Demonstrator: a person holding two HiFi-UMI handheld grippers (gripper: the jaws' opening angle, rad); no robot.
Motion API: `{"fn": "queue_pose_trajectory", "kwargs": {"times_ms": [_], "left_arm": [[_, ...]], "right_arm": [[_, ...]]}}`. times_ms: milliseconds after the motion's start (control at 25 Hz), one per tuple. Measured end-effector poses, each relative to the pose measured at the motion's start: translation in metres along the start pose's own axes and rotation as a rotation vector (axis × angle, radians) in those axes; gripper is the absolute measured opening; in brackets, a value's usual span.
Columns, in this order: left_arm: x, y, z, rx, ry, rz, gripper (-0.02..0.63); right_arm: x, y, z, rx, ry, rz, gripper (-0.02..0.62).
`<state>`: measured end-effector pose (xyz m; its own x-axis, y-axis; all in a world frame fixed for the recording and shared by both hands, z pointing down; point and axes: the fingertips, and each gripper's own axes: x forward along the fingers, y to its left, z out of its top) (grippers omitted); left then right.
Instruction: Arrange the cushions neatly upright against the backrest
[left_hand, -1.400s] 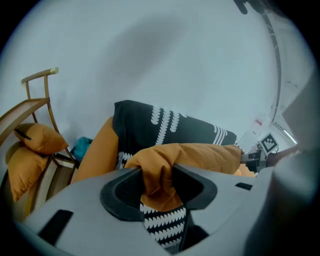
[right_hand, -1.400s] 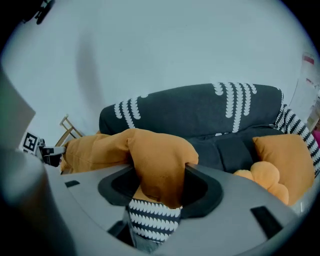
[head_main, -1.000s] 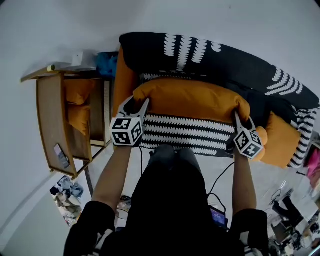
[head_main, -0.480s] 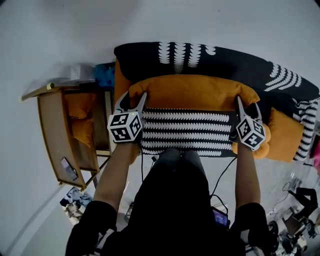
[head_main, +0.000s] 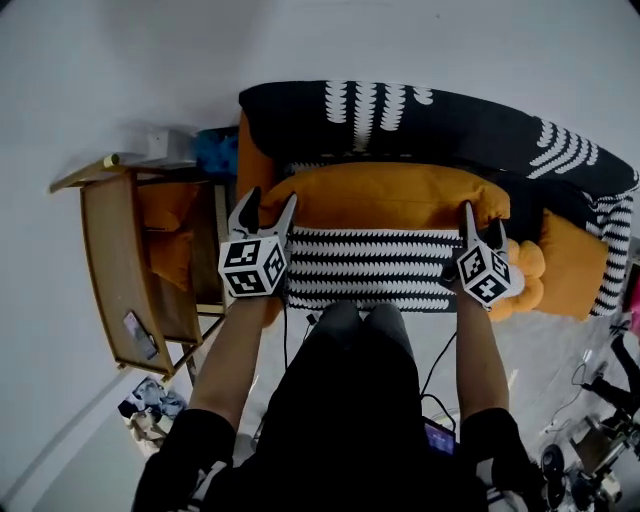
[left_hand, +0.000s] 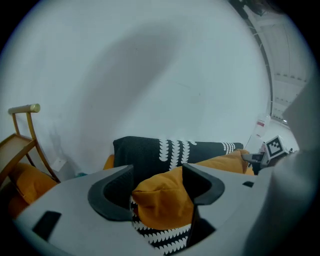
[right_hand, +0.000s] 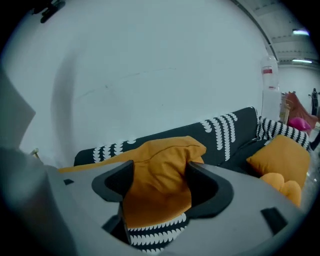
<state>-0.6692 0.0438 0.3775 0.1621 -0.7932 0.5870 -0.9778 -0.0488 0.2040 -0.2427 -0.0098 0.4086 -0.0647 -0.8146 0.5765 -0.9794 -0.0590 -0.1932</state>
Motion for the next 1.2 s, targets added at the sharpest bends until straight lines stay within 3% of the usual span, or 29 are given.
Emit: {"fn": "queue_pose_trajectory", "kwargs": {"times_ms": [280, 520, 840, 1200], "left_arm": [[-0.041, -0.01, -0.021, 0.013, -0.009, -0.043, 0.321], [-0.044, -0.006, -0.031, 0.039, 0.015, -0.082, 0.319], [-0.024, -0.007, -0.018, 0.07, 0.009, -0.137, 0.295], [0.036, -0.045, -0.013, 0.118, 0.049, -0.297, 0.262]], "right_arm": [[0.032, 0.007, 0.022, -0.027, -0.067, -0.032, 0.345], [0.05, 0.015, 0.034, -0.058, -0.074, -0.052, 0.344], [0.074, 0.023, 0.045, -0.102, -0.087, -0.091, 0.341], [0.093, 0.036, 0.058, -0.106, -0.064, -0.091, 0.337]]}}
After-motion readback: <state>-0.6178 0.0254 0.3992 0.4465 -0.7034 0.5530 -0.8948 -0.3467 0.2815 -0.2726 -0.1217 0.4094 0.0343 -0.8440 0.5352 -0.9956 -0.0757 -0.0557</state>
